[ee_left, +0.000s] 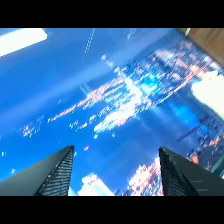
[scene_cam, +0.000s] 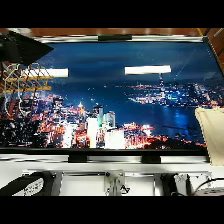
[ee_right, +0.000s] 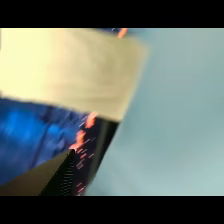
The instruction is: Fold the shirts.
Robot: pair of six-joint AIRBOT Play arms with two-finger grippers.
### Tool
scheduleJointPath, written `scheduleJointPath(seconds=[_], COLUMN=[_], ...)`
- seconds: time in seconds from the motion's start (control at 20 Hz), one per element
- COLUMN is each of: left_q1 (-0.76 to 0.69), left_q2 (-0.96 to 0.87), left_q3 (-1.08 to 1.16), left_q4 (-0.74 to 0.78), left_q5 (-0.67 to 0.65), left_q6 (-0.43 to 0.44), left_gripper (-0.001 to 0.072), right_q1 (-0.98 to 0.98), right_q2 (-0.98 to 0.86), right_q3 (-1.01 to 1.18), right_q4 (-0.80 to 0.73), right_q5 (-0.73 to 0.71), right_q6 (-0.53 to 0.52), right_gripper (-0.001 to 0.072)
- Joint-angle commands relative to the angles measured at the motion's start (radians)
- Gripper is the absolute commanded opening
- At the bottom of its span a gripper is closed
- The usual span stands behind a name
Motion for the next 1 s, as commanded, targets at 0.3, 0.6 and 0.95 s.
scheduleJointPath(seconds=[0.3,0.6,0.95], left_q1=[0.0,-0.116,-0.312], left_q2=[-0.06,-0.135,-0.347], left_q3=[0.0,-0.009,-0.018], left_q4=[0.049,0.655,0.797], left_q5=[-0.094,-0.111,-0.106], left_q6=[-0.003,-0.378,-0.475], left_gripper=[0.0604,0.0449,0.0684], right_q1=[0.602,1.324,1.536], right_q2=[0.09,-0.384,-0.753], right_q3=[-0.419,-0.11,0.491], right_q4=[0.343,0.312,-0.235], right_q5=[-0.322,-0.596,-0.127], right_q6=[0.134,0.214,0.197], right_gripper=[0.0604,0.0604,0.0605])
